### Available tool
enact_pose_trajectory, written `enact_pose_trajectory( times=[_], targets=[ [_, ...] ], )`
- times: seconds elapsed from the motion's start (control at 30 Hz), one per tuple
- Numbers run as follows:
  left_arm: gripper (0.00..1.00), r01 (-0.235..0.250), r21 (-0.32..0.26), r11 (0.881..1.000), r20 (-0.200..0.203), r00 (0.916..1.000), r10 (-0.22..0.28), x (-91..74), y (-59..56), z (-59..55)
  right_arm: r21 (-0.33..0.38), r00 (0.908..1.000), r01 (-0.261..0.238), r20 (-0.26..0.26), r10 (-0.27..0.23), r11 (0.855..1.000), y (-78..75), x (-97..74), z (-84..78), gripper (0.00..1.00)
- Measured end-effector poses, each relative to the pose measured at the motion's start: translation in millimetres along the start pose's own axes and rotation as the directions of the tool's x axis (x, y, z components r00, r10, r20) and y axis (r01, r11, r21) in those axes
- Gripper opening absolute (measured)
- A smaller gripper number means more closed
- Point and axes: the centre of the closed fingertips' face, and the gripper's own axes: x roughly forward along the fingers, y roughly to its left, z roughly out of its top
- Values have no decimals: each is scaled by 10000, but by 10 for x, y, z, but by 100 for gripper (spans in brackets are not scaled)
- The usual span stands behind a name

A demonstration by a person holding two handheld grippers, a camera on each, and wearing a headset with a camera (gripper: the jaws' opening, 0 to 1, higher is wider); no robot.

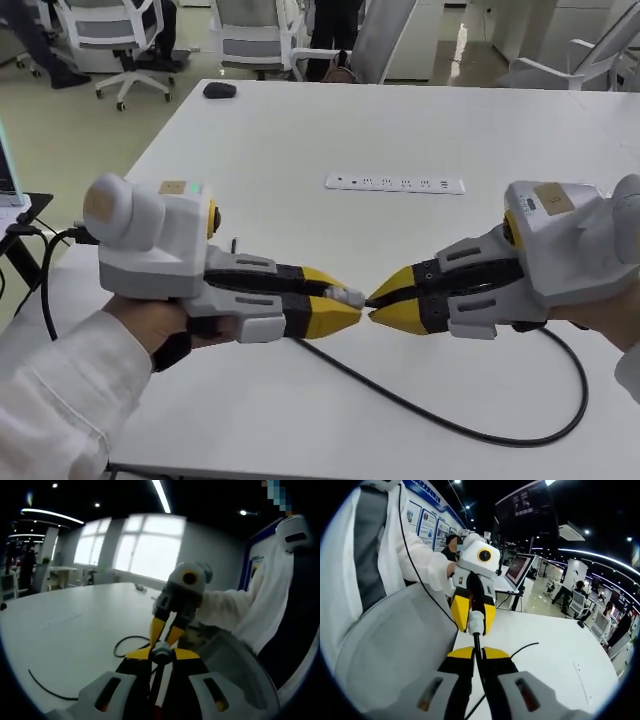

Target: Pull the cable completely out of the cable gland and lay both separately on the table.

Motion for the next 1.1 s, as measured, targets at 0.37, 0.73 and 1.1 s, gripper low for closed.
enact_pose_trajectory(
  times=[0.37,0.73,1.1],
  targets=[
    [17,-163,-168,9997,71,9998,164,-96,55,-19,219,9995,224,-222,-219,9995,-41,-92,-131,4],
    [16,-243,-204,9995,87,9997,244,-114,70,-27,557,9982,477,-393,-455,9973,-21,-211,-262,4],
    [16,-322,-167,9993,355,9988,328,-111,71,13,819,9987,421,-315,-396,9958,-26,-158,-297,5]
  ],
)
